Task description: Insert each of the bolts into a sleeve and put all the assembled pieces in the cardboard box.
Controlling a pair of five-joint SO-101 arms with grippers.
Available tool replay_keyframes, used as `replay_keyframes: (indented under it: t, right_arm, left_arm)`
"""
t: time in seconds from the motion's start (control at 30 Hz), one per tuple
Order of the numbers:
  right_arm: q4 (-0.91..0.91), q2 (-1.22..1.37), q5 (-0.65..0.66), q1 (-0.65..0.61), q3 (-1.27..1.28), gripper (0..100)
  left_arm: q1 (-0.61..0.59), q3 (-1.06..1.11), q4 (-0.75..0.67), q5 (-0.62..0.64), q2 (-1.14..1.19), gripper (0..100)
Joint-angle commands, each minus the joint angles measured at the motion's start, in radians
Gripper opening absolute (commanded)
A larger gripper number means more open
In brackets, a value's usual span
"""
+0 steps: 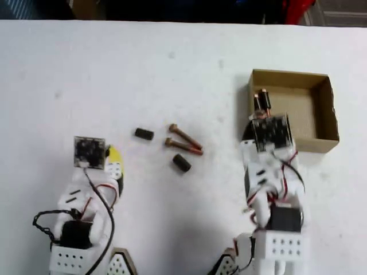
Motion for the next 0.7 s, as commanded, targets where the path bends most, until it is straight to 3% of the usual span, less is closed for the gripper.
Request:
replay_keyframes:
  t: [0.0, 0.23, 0.67]
  right_arm:
    - [-0.085, 0.199, 0.017, 0.031, -0.13, 1.7]
    - [-0.243, 0.568, 0.02, 0.159, -0.278, 1.7]
    - [-0.237, 1.248, 0.021, 0.176, -0.747, 1.7]
  left_arm:
    - [-0.01, 0.009, -0.015, -0.049, -0.01, 2]
    - [-0.004, 0.017, 0.031, -0.048, -0.01, 2]
    - [-0.005, 0.017, 0.035, -0.055, -0.01, 2]
